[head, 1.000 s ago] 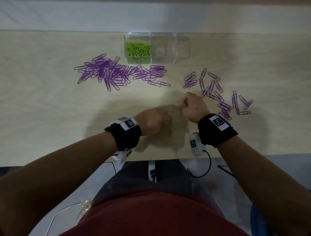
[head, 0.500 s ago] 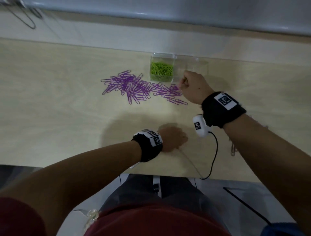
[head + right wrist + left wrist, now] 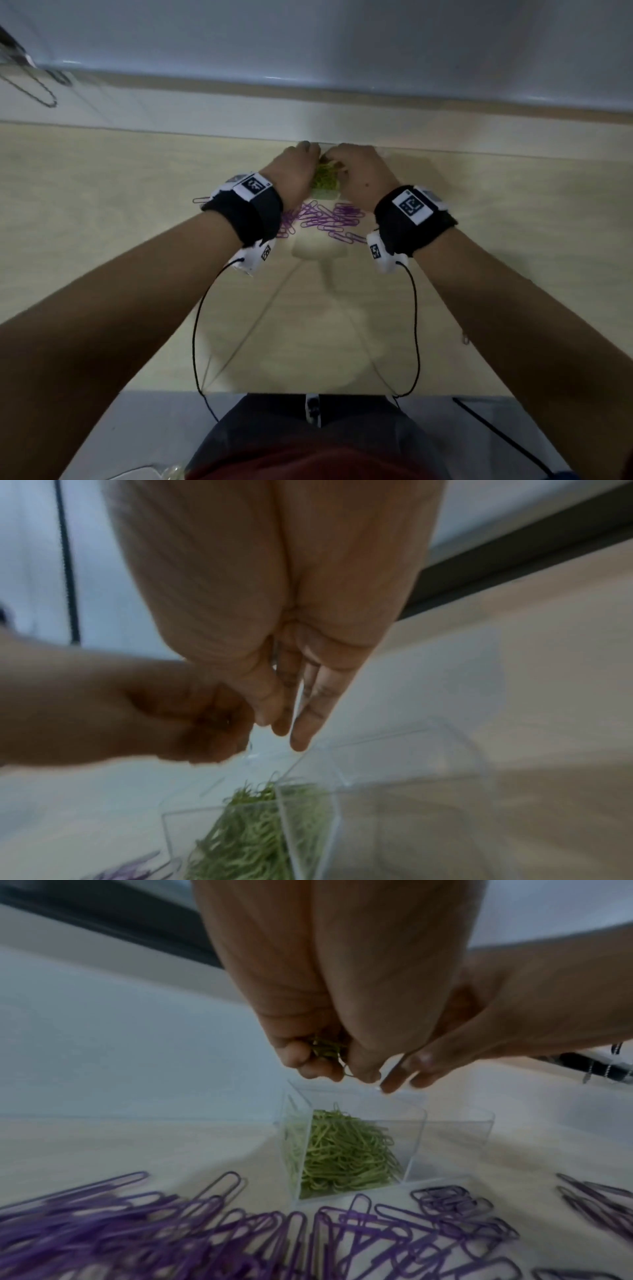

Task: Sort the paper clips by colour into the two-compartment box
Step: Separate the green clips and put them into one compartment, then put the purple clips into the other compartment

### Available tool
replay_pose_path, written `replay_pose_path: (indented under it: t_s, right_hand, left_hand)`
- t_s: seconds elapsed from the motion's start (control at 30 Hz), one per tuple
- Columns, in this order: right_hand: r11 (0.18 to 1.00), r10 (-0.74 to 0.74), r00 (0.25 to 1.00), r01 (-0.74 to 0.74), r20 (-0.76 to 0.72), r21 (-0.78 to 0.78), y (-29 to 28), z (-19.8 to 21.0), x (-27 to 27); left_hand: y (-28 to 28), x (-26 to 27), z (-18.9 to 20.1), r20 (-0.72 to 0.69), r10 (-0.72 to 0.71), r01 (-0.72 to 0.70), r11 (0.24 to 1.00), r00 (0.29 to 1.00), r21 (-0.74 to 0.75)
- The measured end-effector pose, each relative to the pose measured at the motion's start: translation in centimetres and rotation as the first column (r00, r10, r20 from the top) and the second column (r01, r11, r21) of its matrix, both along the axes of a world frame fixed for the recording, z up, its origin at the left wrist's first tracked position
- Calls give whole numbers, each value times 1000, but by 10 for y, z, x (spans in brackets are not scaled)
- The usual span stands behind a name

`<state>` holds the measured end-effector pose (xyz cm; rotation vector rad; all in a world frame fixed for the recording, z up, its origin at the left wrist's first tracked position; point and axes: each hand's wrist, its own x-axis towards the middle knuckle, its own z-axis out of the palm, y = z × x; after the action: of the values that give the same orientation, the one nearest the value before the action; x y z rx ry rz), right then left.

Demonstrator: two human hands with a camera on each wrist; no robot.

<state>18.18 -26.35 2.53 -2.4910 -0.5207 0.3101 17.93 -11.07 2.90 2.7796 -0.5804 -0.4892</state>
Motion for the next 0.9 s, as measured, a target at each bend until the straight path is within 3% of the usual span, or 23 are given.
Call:
replay_pose_path:
  t_s: [0.07, 0.13, 0.3, 0.37, 0.43, 0.53, 0.6, 0.67, 0.8, 0.9]
  right_hand:
    - [988, -112, 993, 109, 21, 106, -30, 1, -14]
    - [964, -237, 971, 237, -8, 118, -65, -5, -33]
    - [859, -511, 854, 510, -99, -42, -159, -32, -101]
    - [777, -628, 772, 616, -101, -127, -194, -40, -129]
    - [680, -727, 681, 697, -87, -229, -221, -43, -154]
    - [578, -808, 575, 736, -127, -352, -244, -45, -182]
    - [522, -849, 500, 751, -169, -403, -250, -49, -189]
    - [474, -878, 448, 768, -168, -430, -251, -56, -188]
    - [495, -865, 482, 779, -137, -385, -242, -62, -178]
    - [567, -824, 549, 784, -143, -253, -229, -63, -173]
  left_hand:
    - [-13, 10, -8, -27, -42, 43, 999, 999, 31]
    - [-19, 15, -19, -24, -85, 87, 995, 996, 48]
    - [-30, 5, -22, 161, 34, -51, 993, 986, 103]
    - [-44, -4, -16, 285, 116, -126, 992, 951, 17]
    - [-71, -11, -13, 338, 80, -43, 992, 938, -116]
    - [-131, -25, -19, 177, -196, 234, 944, 964, -232]
    - [-171, -34, -31, 0, -340, 335, 928, 941, -163]
    - [-199, -37, -44, -88, -404, 400, 915, 911, -54]
    - [-223, -35, -62, -126, -516, 527, 846, 847, 78]
    - [-226, -37, -63, -104, -556, 561, 827, 825, 25]
